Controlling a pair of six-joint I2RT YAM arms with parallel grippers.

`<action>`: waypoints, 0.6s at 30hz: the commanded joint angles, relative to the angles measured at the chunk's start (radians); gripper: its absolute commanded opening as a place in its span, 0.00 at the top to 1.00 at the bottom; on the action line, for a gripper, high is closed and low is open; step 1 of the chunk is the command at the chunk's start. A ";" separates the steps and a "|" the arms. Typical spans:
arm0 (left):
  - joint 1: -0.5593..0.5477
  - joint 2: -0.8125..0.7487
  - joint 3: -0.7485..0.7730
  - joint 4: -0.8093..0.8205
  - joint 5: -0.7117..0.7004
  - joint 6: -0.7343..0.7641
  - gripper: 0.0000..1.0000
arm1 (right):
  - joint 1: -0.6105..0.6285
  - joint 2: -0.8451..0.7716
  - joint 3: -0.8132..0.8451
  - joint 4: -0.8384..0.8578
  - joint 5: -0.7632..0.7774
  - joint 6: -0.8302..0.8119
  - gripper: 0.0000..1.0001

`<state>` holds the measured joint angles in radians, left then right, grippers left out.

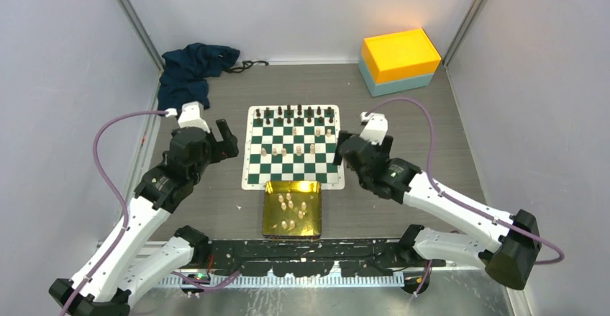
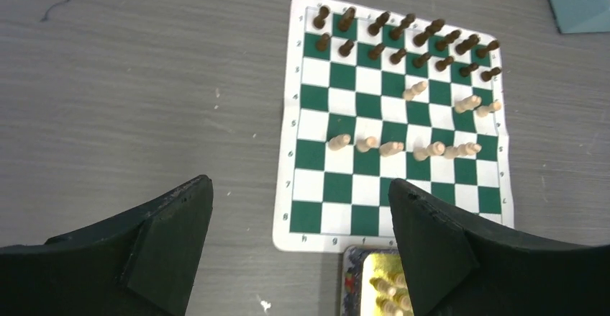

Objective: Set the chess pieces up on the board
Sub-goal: Pick up the storage box at the center of the board.

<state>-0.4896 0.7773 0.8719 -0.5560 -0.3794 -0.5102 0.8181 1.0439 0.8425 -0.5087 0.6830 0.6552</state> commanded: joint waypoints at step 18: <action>-0.011 -0.089 -0.050 -0.121 -0.008 -0.074 0.01 | 0.576 0.201 -0.055 -0.070 0.147 0.347 0.16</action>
<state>-0.4965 0.6994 0.8223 -0.6983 -0.4000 -0.5697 1.3869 1.2362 0.8040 -0.6880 0.8520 0.9699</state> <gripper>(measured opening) 0.986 0.846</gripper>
